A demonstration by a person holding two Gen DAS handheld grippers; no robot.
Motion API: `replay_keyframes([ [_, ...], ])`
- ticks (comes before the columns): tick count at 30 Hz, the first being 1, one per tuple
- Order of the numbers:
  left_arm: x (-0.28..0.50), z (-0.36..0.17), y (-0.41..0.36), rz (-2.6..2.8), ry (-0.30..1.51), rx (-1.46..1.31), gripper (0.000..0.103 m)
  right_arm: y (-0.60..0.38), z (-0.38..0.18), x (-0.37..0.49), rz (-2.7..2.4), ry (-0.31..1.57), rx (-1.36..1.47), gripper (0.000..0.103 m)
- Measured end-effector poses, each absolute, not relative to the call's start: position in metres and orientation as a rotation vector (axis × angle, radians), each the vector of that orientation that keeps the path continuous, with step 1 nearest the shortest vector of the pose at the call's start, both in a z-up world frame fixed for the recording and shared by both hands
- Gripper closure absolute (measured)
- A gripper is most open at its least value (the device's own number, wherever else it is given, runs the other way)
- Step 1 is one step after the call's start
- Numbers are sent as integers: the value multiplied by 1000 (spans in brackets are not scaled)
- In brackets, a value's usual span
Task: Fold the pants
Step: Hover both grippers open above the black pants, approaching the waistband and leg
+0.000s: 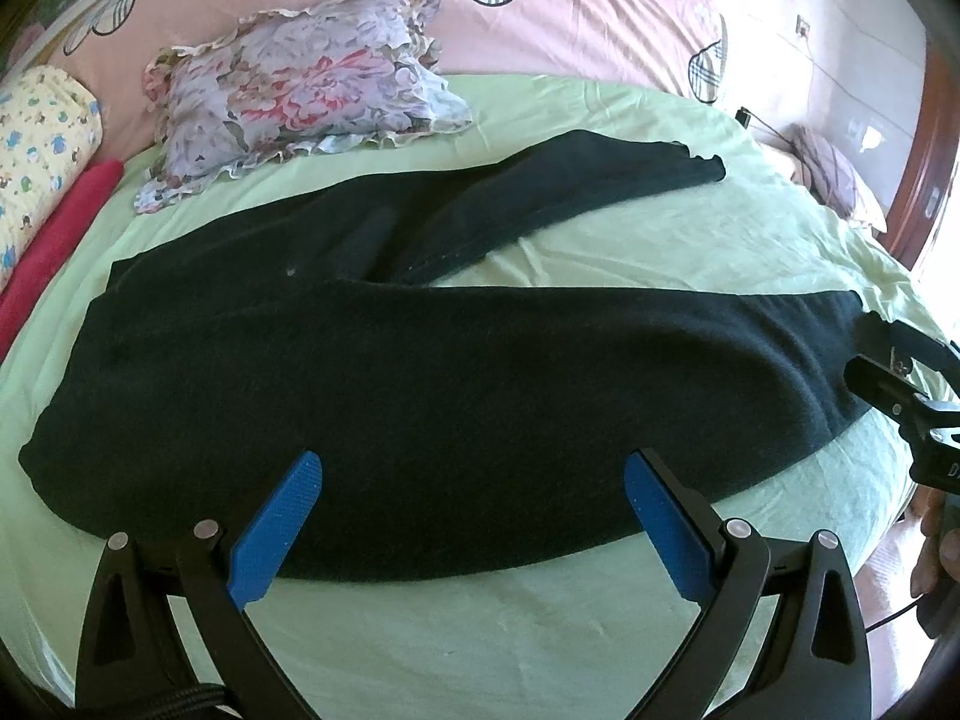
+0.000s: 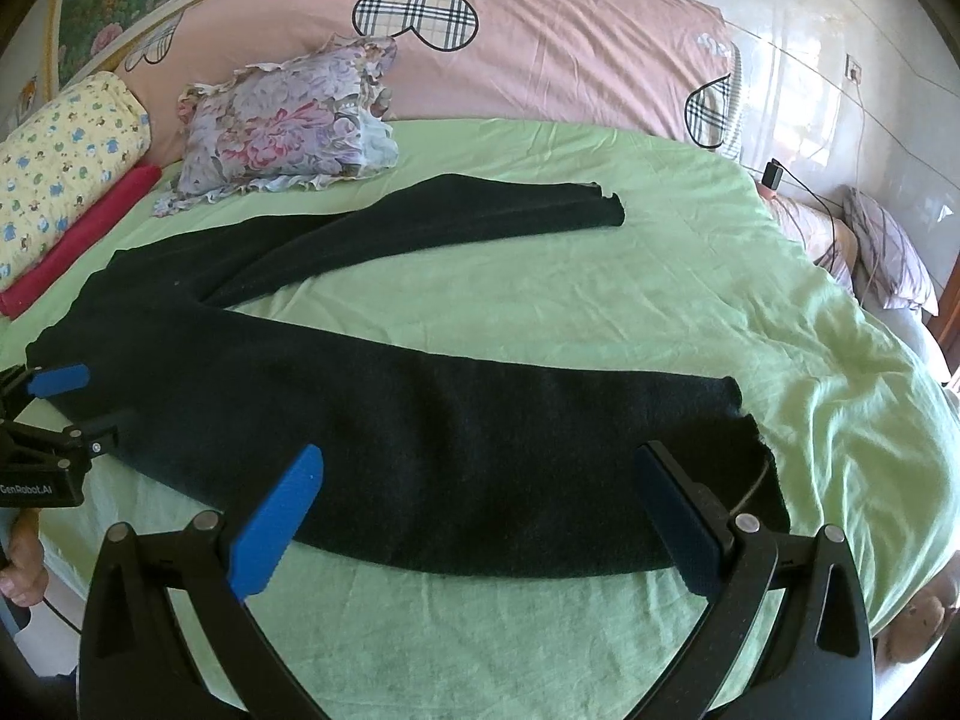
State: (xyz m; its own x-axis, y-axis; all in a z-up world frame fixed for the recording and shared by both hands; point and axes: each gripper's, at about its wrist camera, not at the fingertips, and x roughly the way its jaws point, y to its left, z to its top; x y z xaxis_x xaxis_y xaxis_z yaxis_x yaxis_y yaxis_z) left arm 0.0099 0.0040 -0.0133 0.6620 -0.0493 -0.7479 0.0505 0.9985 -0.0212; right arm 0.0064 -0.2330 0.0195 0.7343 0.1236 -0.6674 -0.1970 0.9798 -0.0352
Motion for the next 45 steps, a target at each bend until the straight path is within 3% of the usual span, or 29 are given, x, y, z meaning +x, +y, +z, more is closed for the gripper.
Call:
replay_keyframes([
  [45, 32, -1, 16, -74, 853, -33, 2, -226, 26, 26, 215, 767, -26, 0],
])
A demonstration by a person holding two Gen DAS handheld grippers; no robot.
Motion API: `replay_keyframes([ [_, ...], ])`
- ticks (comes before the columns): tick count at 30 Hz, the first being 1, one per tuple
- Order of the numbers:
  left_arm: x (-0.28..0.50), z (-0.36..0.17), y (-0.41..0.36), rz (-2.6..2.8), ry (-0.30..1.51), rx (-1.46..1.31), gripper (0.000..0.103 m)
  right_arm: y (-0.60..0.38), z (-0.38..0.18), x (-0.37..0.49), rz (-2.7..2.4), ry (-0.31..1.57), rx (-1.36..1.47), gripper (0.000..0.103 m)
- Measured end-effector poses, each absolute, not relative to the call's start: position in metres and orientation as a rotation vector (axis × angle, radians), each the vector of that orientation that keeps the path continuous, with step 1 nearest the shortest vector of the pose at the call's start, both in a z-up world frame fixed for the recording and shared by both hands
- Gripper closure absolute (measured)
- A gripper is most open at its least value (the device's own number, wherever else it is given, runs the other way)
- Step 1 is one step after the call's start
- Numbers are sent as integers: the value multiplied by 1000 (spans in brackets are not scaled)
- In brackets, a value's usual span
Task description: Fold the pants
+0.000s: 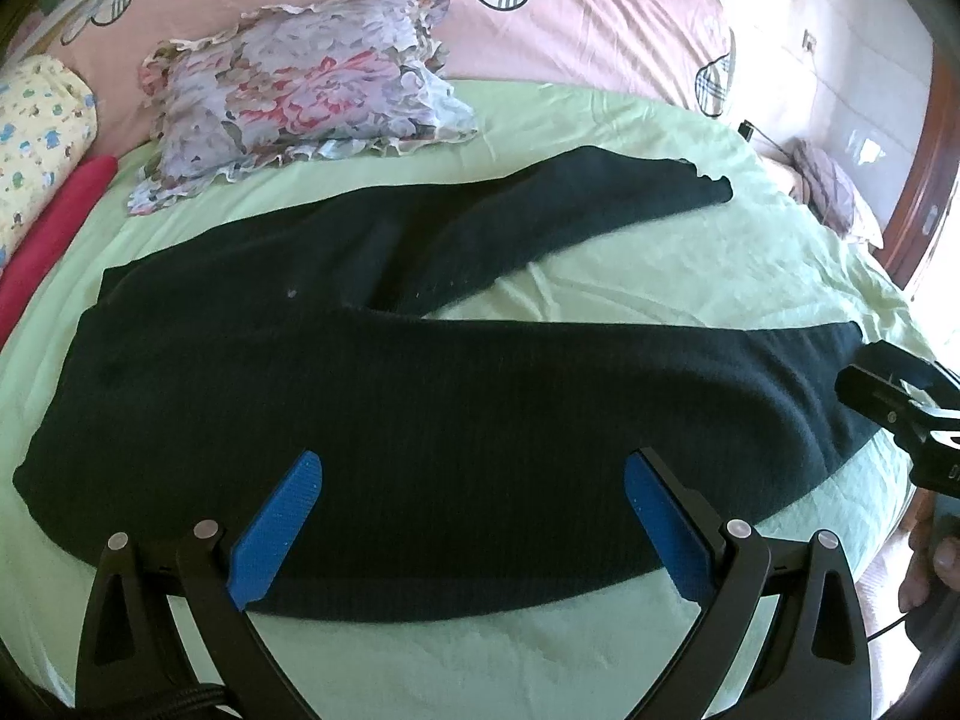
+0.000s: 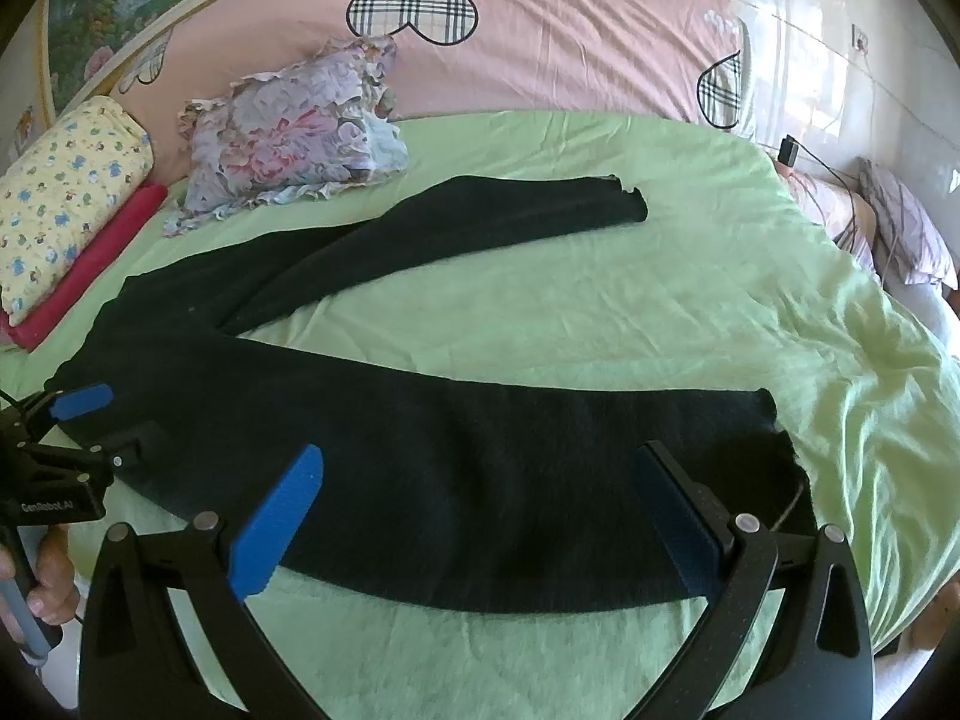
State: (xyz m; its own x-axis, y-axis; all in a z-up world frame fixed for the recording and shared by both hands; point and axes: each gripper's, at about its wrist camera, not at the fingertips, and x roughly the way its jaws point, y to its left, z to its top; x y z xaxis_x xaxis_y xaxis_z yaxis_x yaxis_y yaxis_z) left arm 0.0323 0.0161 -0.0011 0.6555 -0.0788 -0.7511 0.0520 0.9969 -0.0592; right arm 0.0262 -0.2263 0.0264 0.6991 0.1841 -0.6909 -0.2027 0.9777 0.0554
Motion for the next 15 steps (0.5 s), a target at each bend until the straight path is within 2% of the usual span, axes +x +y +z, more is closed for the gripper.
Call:
replay_keyframes([
  [15, 76, 11, 26, -104, 833, -21, 2, -251, 27, 71, 284, 805, 128, 0],
])
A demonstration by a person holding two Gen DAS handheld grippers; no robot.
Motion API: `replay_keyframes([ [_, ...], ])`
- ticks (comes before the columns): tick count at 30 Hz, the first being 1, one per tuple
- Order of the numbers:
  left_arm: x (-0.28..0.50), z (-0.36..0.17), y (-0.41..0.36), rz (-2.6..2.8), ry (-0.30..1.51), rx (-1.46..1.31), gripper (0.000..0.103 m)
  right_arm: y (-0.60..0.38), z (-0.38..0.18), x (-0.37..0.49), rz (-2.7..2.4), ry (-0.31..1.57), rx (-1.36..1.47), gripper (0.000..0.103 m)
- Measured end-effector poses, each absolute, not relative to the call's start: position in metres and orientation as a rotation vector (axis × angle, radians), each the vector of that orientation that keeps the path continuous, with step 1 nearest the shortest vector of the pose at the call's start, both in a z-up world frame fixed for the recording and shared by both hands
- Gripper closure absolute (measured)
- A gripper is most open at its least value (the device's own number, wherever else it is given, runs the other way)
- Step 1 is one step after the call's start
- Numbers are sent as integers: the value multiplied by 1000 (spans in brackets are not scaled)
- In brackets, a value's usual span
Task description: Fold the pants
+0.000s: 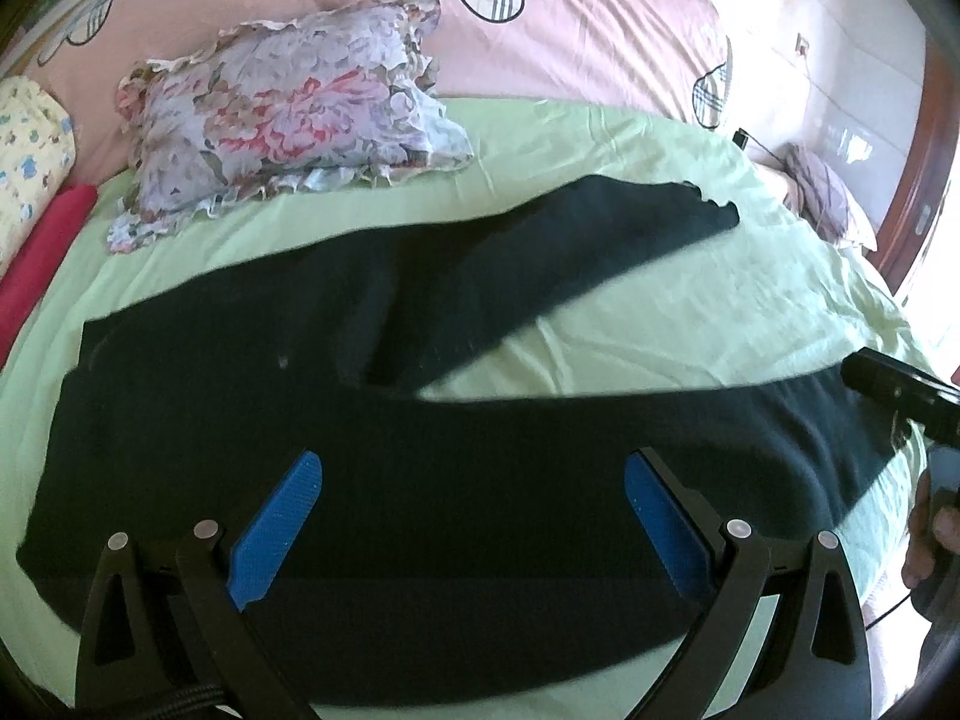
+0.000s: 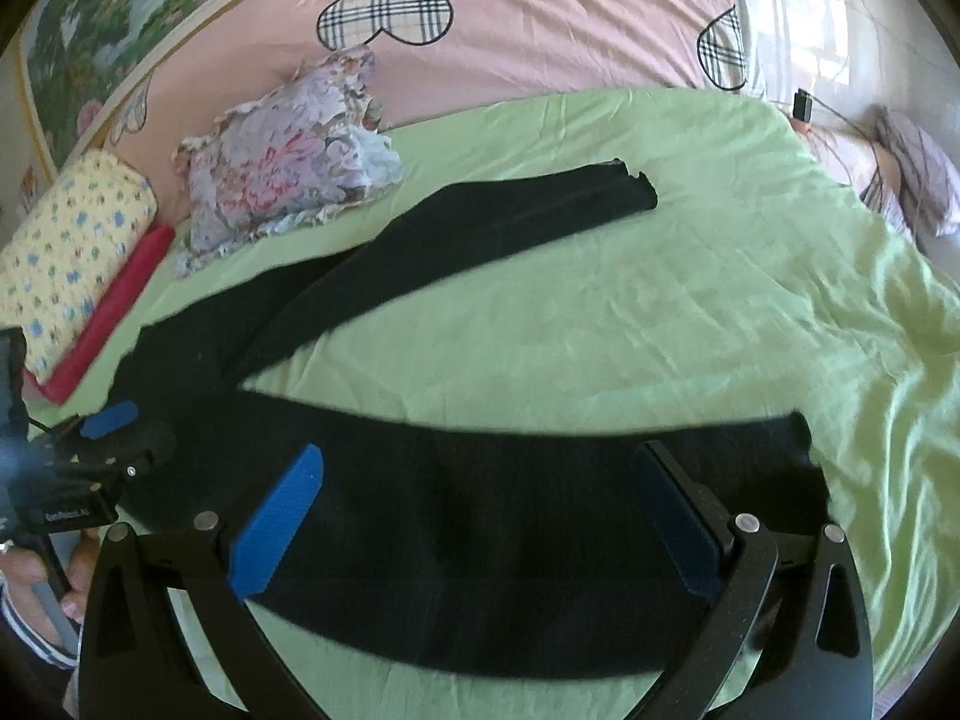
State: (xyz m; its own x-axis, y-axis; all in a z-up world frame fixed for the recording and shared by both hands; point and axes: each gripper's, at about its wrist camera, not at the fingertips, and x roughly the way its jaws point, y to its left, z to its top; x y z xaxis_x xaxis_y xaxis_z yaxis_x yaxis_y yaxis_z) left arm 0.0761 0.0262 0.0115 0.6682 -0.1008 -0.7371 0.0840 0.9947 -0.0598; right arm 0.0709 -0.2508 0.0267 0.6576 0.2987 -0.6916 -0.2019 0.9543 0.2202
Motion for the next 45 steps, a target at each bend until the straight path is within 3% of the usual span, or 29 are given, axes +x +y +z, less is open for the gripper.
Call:
replay_keyframes([
  [22, 248, 31, 28, -207, 861, 51, 3, -291, 53, 257, 327, 857, 223, 3],
  [33, 344, -14, 31, -350, 1030, 15, 12, -318, 16, 365, 273, 996, 214, 26],
  [39, 365, -35, 29, -434, 1115, 23, 13, -314, -5, 399, 291, 1077, 184, 27],
  [41, 367, -45, 21, -458, 1158, 61, 20, -309, -10, 405, 306, 1089, 166, 33],
  [42, 366, -49, 18, -455, 1166, 85, 26, -307, -11, 406, 314, 1091, 162, 44],
  [43, 364, -49, 15, -474, 1162, 92, 40, -306, -13, 407, 324, 1093, 169, 53],
  [44, 362, -47, 13, -502, 1158, 85, 53, -307, -14, 407, 329, 1094, 180, 72],
  [45, 359, -43, 10, -524, 1158, 86, 74, -309, -15, 407, 336, 1095, 198, 80],
])
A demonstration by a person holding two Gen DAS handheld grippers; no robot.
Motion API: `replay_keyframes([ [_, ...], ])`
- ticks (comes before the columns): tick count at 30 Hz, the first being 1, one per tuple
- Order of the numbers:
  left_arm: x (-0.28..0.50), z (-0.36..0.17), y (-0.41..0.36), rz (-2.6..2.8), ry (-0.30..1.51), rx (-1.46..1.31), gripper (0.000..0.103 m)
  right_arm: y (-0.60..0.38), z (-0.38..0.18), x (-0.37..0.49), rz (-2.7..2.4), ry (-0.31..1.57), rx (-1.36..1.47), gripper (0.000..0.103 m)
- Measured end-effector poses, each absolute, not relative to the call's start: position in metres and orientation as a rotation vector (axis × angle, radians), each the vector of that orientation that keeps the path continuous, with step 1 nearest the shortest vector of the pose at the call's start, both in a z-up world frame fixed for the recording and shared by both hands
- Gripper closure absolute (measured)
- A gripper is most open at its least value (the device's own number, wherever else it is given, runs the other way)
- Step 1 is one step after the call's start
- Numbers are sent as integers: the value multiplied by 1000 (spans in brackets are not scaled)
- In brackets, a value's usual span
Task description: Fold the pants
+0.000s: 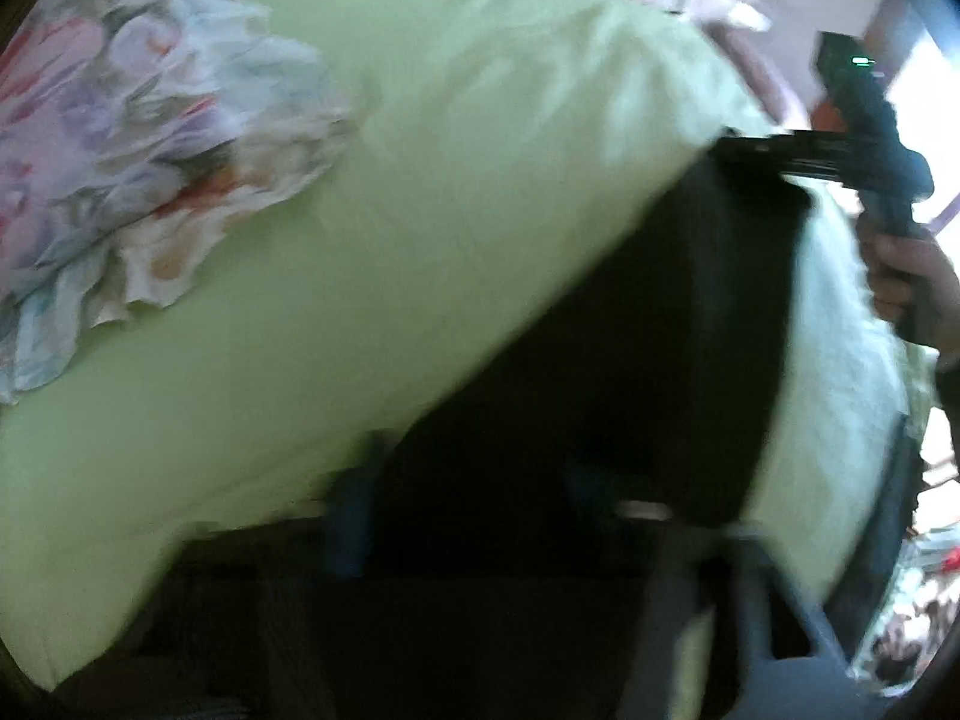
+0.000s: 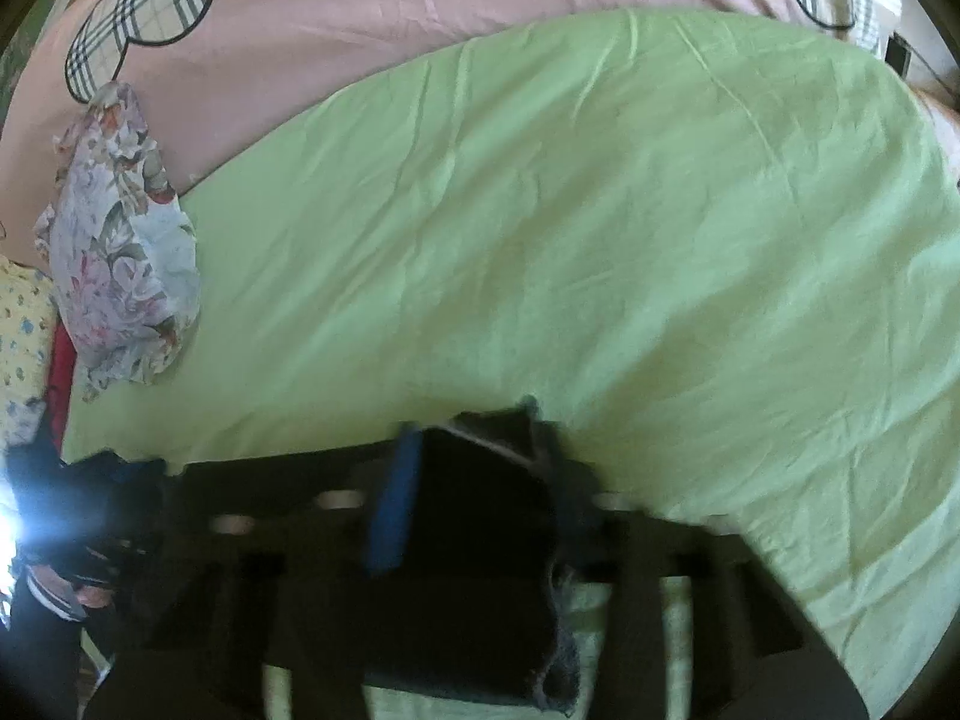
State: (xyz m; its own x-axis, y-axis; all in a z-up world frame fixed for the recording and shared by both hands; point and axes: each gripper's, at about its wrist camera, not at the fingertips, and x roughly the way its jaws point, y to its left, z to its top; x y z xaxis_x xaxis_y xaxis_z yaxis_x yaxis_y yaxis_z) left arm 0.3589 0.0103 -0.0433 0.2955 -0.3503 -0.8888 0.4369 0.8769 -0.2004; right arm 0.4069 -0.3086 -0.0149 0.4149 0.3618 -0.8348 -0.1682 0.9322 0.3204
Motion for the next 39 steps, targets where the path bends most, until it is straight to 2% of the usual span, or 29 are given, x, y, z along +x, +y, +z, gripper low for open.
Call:
replay_keyframes([
  [1, 355, -39, 8, -511, 1147, 112, 85, -310, -14, 407, 343, 1089, 212, 81],
  [4, 341, -27, 6, -504, 1116, 139, 98, -316, -6, 395, 360, 1045, 238, 86],
  [20, 206, 45, 6, -573, 971, 71, 100, -344, 52, 257, 517, 863, 254, 91],
  [28, 133, 36, -18, -607, 963, 86, 100, -372, 41, 186, 566, 836, 254, 92],
  [39, 85, 21, -12, -608, 971, 51, 100, -387, 31, 110, 645, 781, 213, 93],
])
